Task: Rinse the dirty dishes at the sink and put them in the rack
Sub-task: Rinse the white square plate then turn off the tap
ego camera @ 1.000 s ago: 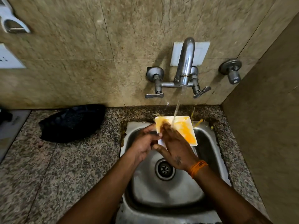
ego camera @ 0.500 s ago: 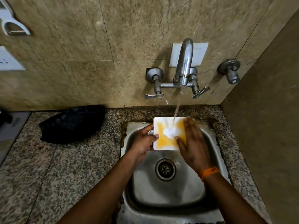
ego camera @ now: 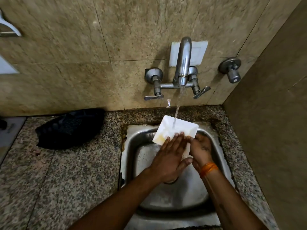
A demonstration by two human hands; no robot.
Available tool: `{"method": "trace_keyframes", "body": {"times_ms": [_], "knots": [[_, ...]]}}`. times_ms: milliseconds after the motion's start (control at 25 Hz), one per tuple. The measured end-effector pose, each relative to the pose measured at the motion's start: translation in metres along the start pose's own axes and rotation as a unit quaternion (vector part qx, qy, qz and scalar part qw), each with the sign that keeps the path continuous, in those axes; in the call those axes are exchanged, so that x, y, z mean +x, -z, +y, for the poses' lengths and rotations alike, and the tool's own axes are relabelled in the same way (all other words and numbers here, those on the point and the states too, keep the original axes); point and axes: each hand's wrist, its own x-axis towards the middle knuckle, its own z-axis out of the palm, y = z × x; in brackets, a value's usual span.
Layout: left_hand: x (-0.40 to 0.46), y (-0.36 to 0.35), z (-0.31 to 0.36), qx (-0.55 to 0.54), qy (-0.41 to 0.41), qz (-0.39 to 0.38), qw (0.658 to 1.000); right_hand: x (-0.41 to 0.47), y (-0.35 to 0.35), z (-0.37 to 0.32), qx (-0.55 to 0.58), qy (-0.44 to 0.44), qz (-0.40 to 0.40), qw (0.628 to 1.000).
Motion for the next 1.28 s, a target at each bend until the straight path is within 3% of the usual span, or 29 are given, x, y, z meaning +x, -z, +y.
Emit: {"method": "trace_keyframes", "body": {"times_ms": [40,160,200,320,440,560,640,720,800,1000,1120,1280], "knots": [[0.004,0.003,-0.010,0.020,0.001,0.000,1.000,-0.001,0.002,0.002,0.014,-0.007,0.004,1.000],[0.016,0.020,-0.034,0.023,0.162,0.003,0.987,-0.009,0.000,0.005,0.041,-0.012,0.001,0.999],[0.019,0.022,-0.032,0.008,0.161,-0.006,0.987,-0.010,-0.003,0.007,0.047,-0.005,-0.005,0.999],[0.019,0.021,-0.023,0.044,0.051,-0.008,0.998,-0.010,-0.010,0.007,0.095,-0.016,-0.004,0.995],[0.014,0.030,-0.046,0.047,0.120,0.069,0.989,-0.008,-0.011,-0.002,0.092,-0.001,-0.015,0.996],[0.007,0.028,-0.051,-0.091,0.166,0.160,0.969,-0.005,-0.010,-0.002,0.060,0.012,-0.028,0.998],[0.007,0.029,-0.059,-0.223,0.259,0.197,0.919,-0.005,-0.006,-0.001,0.054,0.002,-0.057,0.997],[0.004,0.033,-0.074,-0.376,0.294,0.187,0.859,-0.006,0.000,0.002,0.044,0.010,-0.100,0.994],[-0.007,0.035,-0.080,-0.451,0.283,0.180,0.827,-0.009,0.005,0.007,0.002,0.039,-0.119,0.992],[-0.043,0.037,-0.074,-0.477,0.209,0.243,0.818,-0.022,0.010,0.022,-0.115,0.135,-0.104,0.979],[-0.053,0.043,-0.068,-0.485,0.182,0.280,0.808,-0.028,0.007,0.020,-0.120,0.190,-0.094,0.970],[-0.057,0.049,-0.062,-0.490,0.158,0.280,0.810,-0.030,0.009,0.013,-0.120,0.196,-0.093,0.969]]}}
